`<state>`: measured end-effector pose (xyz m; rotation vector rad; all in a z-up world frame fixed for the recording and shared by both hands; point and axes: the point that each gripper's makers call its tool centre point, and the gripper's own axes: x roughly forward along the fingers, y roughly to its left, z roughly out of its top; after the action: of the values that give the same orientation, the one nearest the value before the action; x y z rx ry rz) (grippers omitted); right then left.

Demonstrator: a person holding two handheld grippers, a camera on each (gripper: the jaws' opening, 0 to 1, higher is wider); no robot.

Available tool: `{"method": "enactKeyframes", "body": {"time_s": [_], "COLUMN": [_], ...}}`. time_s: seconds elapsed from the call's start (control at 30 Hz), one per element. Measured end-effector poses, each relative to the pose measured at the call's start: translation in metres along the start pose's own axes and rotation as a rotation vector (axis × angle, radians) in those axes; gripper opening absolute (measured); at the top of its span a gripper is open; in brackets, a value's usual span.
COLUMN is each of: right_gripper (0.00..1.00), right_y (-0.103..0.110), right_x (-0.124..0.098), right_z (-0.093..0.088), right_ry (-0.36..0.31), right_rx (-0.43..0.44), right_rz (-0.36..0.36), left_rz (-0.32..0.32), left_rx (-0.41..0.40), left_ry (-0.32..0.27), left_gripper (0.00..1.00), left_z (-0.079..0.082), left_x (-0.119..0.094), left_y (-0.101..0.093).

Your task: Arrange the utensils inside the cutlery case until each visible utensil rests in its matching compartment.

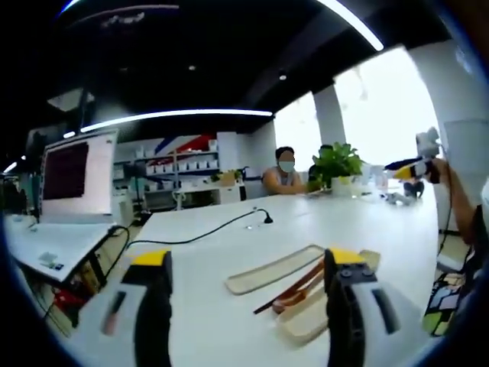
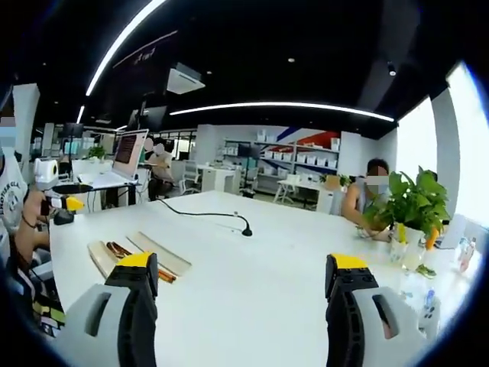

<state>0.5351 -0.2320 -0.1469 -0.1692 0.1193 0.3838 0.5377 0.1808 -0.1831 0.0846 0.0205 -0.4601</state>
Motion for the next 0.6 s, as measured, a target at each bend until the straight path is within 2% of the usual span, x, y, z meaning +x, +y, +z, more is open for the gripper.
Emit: {"method": "enactKeyframes", "body": {"time_s": [0.27,0.47,0.6], "right_gripper": [0.91,0.88,0.86], "right_y": [0.020,0.031,0.037], "right_x": [0.023,0.038,0.048], "right_z": [-0.007,-0.015,-0.018], "right_ry": [0.039,0.079,0.103], "right_rx": [-0.011,-0.032,-0.039], "right_rz": [0.090,0.134,0.171], "left_rz": [-0.060,-0.174,-0.223], "left_rx": [0.051,0.126,0.168], "left_ry": [0.071,0.144,0.183], "left_gripper": [0.74,0.59,0.55], "left_z": [-0.007,-0.011,-0.012], "left_x": [0.016,0.037,0.050], "left_y": [-0.006,-0.026,-0.036]}}
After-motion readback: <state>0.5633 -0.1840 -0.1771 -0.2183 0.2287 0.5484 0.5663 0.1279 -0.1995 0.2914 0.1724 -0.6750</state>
